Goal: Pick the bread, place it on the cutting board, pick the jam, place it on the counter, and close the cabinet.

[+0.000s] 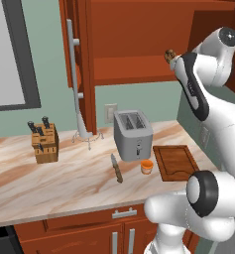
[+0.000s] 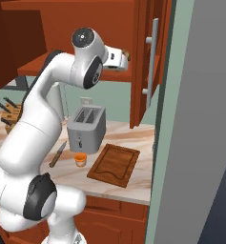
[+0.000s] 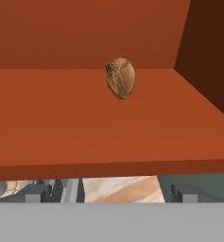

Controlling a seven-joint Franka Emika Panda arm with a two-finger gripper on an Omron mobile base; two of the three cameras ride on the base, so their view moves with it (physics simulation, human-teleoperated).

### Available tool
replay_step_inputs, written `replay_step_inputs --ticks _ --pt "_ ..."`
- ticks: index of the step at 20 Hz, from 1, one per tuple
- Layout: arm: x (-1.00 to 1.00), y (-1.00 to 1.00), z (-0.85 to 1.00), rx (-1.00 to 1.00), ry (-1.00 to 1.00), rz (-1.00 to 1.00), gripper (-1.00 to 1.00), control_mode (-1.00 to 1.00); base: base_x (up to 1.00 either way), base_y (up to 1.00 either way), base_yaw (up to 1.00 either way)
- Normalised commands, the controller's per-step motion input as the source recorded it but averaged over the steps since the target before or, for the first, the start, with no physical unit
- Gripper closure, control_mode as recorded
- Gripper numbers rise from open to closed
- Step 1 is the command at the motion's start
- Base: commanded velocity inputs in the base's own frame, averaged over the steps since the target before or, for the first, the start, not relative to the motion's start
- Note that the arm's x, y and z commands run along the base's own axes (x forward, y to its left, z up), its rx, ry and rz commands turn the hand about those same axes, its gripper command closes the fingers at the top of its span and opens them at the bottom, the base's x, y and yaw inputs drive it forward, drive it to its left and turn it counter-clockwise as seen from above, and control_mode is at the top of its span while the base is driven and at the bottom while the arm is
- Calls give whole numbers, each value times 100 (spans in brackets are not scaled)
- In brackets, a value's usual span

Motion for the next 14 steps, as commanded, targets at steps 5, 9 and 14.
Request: replay_step_inputs --ticks 5,9,14 --pt "28 -8 3 0 0 0 -100 -100 0 0 0" --pt "24 -8 5 0 0 0 -100 -100 0 0 0" --pt "27 -4 1 0 0 0 -100 -100 0 0 0"
